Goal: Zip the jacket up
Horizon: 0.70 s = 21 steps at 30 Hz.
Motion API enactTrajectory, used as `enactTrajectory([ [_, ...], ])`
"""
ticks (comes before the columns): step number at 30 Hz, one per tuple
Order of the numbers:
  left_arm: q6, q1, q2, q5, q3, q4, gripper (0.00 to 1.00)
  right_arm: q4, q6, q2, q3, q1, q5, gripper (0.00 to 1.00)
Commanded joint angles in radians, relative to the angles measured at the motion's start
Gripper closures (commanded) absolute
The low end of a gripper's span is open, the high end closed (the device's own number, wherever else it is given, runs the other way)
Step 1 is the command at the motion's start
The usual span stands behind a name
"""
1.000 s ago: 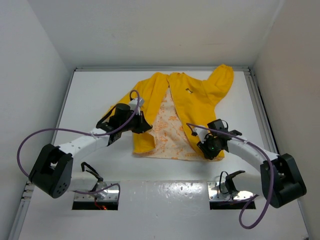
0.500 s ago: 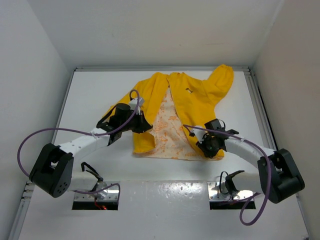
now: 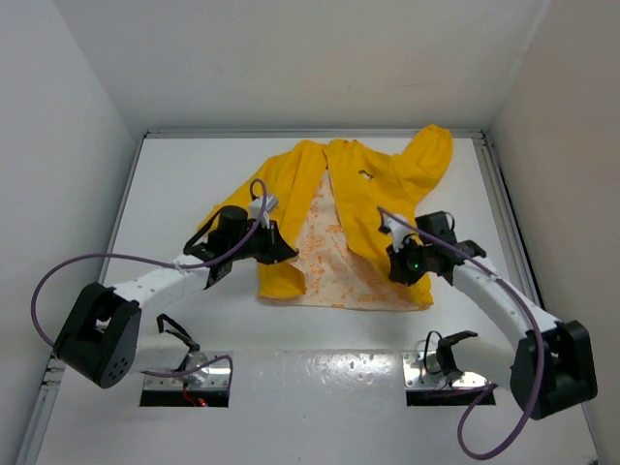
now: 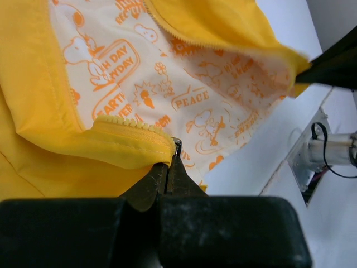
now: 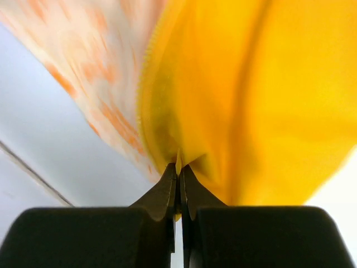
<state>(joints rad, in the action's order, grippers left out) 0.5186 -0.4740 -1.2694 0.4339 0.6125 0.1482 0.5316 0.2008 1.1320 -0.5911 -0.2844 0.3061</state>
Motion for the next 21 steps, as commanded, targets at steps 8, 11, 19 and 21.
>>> enactTrajectory([
  [8,-0.025,0.028,0.047,0.351,0.065,0.066,1.00,-0.247,-0.458,-0.124,-0.116,-0.001,0.404,1.00],
  [11,0.090,0.037,0.047,0.391,0.076,0.171,1.00,-0.375,-0.537,-0.126,-0.076,-0.067,0.358,1.00],
  [19,0.267,0.046,0.047,0.460,0.121,0.321,1.00,-0.524,-0.850,-0.077,-0.095,-0.118,0.309,1.00],
  [21,0.319,0.046,0.047,0.460,0.096,0.372,1.00,-0.581,-0.902,-0.066,-0.084,-0.128,0.291,1.00],
])
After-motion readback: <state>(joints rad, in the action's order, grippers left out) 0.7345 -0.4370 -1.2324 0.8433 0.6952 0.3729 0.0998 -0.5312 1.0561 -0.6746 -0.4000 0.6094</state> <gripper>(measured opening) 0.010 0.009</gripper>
